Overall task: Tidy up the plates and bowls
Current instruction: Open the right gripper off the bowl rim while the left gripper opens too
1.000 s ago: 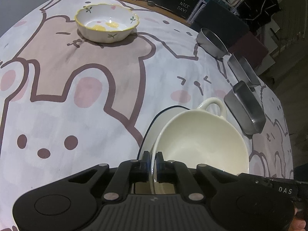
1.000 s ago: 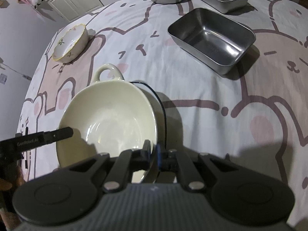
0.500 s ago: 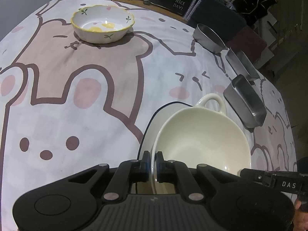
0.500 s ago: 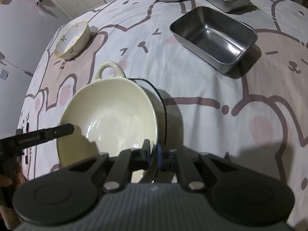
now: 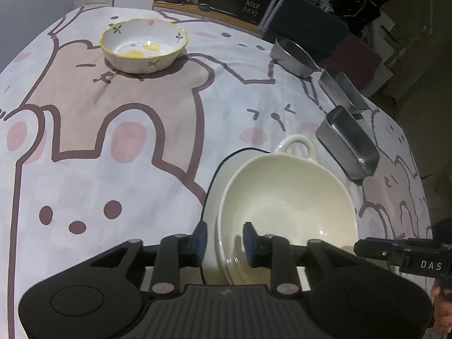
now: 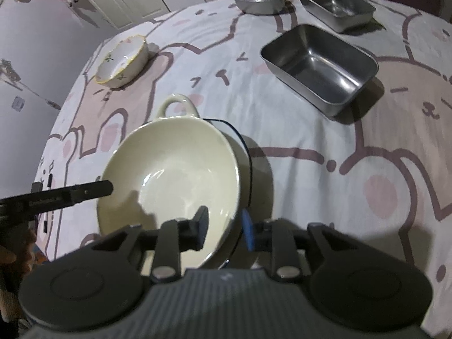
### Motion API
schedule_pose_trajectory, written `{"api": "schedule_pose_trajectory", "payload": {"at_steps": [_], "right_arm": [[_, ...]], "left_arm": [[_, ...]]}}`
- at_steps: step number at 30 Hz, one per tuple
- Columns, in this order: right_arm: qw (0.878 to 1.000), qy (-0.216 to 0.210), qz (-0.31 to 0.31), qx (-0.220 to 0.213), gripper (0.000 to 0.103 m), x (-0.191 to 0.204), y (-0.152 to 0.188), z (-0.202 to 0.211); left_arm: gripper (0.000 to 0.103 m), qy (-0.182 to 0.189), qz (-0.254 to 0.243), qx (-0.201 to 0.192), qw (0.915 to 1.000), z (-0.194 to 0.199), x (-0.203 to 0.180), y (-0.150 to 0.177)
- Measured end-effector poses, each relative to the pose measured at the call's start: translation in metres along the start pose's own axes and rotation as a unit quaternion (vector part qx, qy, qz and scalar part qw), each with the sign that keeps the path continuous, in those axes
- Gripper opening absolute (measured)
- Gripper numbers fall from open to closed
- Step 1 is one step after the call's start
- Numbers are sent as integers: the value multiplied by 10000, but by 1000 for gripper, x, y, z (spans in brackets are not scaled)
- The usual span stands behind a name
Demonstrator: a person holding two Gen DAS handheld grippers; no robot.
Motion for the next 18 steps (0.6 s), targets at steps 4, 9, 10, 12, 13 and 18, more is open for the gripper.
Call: {"api": "schedule_pose_trajectory", "payload": {"at_steps": [4, 9, 10, 12, 13, 18], "right_arm": [[9998, -6, 161, -119, 46, 6, 4, 9], [9985, 112, 383, -371, 61, 12, 10, 24], [9980, 171, 427, -429, 65, 12, 11, 27], [9973, 240, 468, -512, 73, 12, 13, 32], [9973, 226, 446, -538, 79, 12, 14, 34], [9951, 166, 600, -764, 101, 20, 22, 50]], "left_arm": [[45, 20, -112, -90, 9999, 10, -5, 5], [76, -10, -336, -208, 9992, 23, -10, 17], [81, -4, -350, -240, 9991, 26, -10, 19], [90, -8, -350, -322, 9989, 32, -10, 22], [92, -19, -347, -372, 9987, 36, -10, 24], [103, -128, -335, -691, 9970, 56, -9, 27]]}}
Point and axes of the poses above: each gripper's, at about its wrist camera, not at the fingertips, and z roughly against the way its jaws point, x to its left, y to its underside, the point moved 10 cm from there along -z, roughly the way its jaws point, and after that the axes turned 10 degrees about -y, right-handed, at the moved point
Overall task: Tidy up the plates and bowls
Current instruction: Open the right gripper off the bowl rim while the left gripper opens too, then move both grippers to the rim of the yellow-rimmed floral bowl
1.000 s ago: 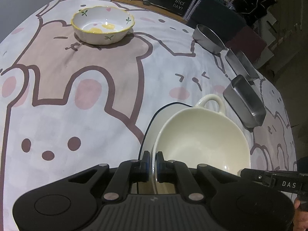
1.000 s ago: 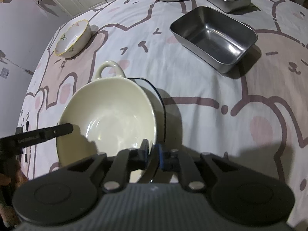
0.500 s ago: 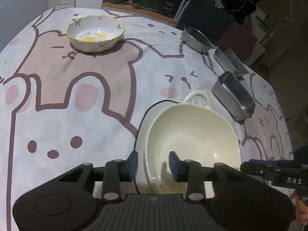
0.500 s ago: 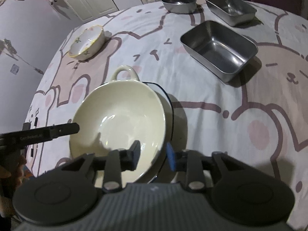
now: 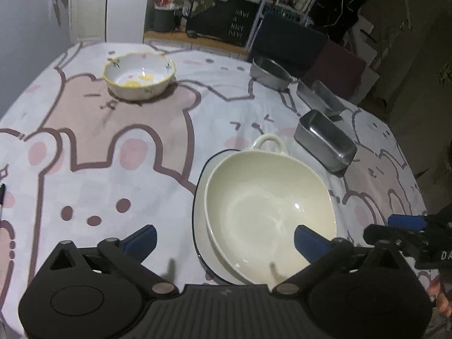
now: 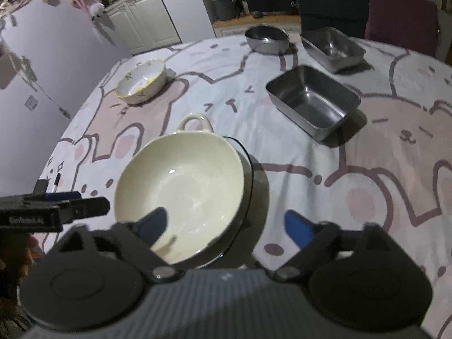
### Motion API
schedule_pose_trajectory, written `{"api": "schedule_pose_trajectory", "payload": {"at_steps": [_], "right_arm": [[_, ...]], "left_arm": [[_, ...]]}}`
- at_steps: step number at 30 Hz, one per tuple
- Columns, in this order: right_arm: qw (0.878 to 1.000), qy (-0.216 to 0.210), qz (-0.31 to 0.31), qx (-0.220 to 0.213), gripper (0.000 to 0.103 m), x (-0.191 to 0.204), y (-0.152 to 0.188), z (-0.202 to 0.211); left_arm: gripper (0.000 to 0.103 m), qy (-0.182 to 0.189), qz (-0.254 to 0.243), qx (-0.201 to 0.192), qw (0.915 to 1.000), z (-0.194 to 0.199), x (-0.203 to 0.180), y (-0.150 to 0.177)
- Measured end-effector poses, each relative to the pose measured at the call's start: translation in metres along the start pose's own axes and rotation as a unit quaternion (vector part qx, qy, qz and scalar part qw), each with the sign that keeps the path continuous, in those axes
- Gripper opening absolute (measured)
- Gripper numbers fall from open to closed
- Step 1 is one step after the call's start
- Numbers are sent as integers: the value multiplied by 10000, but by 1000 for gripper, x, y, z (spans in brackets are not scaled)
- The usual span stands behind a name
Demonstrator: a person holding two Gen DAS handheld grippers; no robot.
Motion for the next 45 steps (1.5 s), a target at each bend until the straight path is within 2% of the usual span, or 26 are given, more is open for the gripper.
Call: {"api": "schedule_pose_trajectory", "payload": {"at_steps": [6, 11, 17, 22, 26, 31, 36, 40, 45], "right_arm": [[9993, 157, 166, -288, 103, 7, 7, 26], [9973, 238, 344, -605, 103, 20, -4, 56], [9923, 320, 629, -1015, 103, 38, -44, 89], [9881, 124, 928, -1219, 103, 55, -90, 90], [9837, -101, 1230, -1311, 103, 75, -131, 81], [9792, -198, 1453, -1402, 103, 94, -176, 54], [9775, -203, 1582, -1378, 103, 105, -219, 8], [9797, -165, 1592, -1210, 103, 104, -253, -47], [9788, 22, 1762, -1049, 103, 99, -274, -109]], "left_arm": [[103, 1, 31, -241, 9997, 27, 4, -3], [103, -6, -141, -544, 9984, 59, 5, -17], [103, -284, 8, -977, 9948, 93, 23, -53], [103, -788, 348, -1215, 9888, 110, 49, -93], [103, -883, 533, -1320, 9859, 110, 65, -126], [103, -971, 579, -1399, 9837, 82, 81, -174], [103, -997, 606, -1429, 9828, 29, 95, -216], [103, -859, 862, -1268, 9844, -22, 115, -234], [101, -797, 1016, -1082, 9857, -77, 143, -244]]}}
Point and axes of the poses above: each gripper's, at about its wrist camera, not at the fingertips, and z roughly against the way its jaws point, x to its left, y to its underside, the point moved 10 cm from there along -z, roughly the way its jaws point, and after that the axes turned 10 degrees about -y, right-handed, at the moved point
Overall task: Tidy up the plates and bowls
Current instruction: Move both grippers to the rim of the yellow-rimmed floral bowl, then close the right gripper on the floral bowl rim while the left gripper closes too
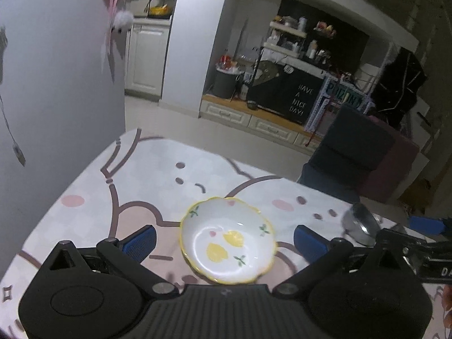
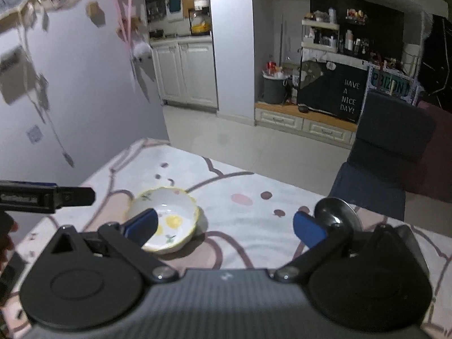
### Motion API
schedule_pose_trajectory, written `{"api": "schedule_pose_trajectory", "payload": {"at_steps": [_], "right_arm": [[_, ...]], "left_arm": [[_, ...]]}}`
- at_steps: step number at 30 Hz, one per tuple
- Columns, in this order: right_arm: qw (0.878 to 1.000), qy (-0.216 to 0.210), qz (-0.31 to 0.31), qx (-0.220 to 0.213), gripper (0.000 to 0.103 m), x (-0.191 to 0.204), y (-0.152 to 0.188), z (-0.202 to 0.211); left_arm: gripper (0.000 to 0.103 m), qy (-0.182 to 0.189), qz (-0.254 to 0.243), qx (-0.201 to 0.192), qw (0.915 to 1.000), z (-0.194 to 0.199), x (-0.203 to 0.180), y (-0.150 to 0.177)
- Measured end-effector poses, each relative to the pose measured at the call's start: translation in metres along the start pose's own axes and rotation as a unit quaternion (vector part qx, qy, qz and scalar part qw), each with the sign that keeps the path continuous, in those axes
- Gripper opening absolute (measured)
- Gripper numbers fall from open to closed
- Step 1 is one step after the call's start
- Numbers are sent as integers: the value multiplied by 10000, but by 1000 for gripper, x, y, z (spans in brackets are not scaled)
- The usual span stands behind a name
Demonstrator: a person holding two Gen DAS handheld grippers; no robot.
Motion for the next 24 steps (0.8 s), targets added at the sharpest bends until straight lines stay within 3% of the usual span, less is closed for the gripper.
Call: {"api": "schedule_pose_trajectory", "payload": {"at_steps": [8, 12, 17, 24], "right_arm": [[9971, -382, -343, 560, 88, -3, -3, -97], [9921, -705, -552, 881, 66, 5, 0, -135], [9863, -775, -799, 1213, 51, 11, 15, -167], [9803, -714, -1038, 1519, 26, 6, 31, -202]], "left_arm": [[70, 125, 807, 605, 9948, -78, 44, 17], [49, 355, 1191, 806, 9890, -98, 53, 24], [28, 537, 1148, 955, 9873, -115, 43, 30], [10, 360, 1147, 1022, 9875, -130, 47, 34]]}}
Point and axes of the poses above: each gripper's, at about its wrist camera, not at the fingertips, and z roughly against the way its jaws point, x to its left, y to its underside, the point moved 10 cm from there along -z, roughly the way its jaws point, and after that the axes turned 10 degrees about -y, right-handed, at the moved point
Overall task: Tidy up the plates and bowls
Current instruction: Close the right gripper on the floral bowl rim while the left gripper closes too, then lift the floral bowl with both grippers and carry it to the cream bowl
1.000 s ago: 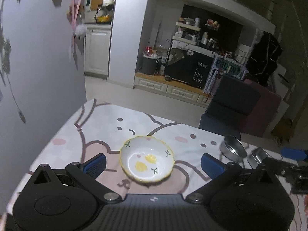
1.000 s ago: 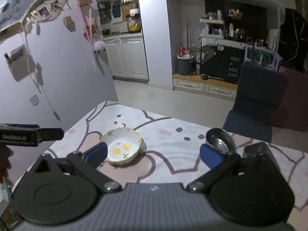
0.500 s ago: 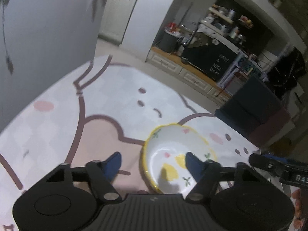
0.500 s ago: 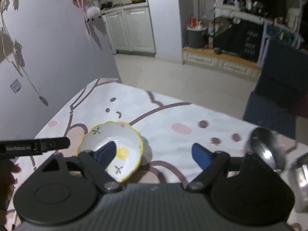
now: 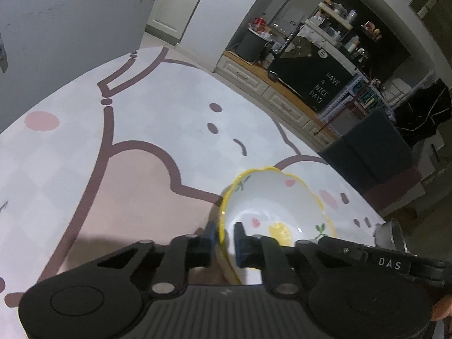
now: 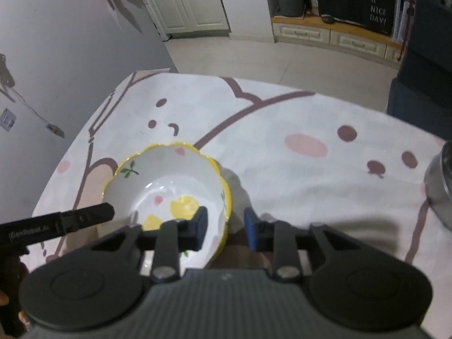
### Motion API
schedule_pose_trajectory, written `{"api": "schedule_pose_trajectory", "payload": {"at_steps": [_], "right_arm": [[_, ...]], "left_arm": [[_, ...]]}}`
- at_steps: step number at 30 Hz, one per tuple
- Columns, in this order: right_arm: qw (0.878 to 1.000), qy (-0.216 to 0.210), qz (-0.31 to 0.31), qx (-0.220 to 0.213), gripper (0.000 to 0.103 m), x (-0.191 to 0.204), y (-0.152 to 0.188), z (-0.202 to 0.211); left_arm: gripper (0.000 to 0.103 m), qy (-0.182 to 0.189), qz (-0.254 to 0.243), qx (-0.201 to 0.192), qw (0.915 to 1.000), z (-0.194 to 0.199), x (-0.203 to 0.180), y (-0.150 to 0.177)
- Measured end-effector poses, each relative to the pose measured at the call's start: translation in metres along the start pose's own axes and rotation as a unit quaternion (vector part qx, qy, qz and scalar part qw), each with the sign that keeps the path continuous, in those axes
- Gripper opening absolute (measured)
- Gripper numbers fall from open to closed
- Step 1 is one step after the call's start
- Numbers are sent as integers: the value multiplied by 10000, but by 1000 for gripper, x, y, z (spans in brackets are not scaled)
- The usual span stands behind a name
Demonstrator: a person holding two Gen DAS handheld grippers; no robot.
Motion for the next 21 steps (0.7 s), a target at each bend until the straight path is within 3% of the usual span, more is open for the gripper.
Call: {"api": "schedule_pose_trajectory", "payload": {"at_steps": [6, 10, 14, 21], "right_arm": [[10000, -54, -20, 52, 10, -2, 2, -11], [9998, -119, -128, 54, 9, -3, 4, -11], [10000, 5, 52, -59, 10, 0, 7, -12], [9998, 59, -62, -165, 9, -6, 16, 6]], "left_arm": [[10, -79, -45, 93, 9999, -12, -1, 2], [10, -155, -138, 47, 9998, -15, -3, 4], [9, -430, -641, -182, 9968, -12, -13, 8], [9, -200, -557, -31, 9982, 2, -26, 22]]}}
Point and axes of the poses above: each gripper's, at about its wrist camera, not at the fingertips, and z roughly against the way its jaws point, x to its left, y to its underside, the point moved 10 cm from there along -z, roughly the way its jaws point, and after that the axes turned 10 degrees about -y, right-handed, at the moved point
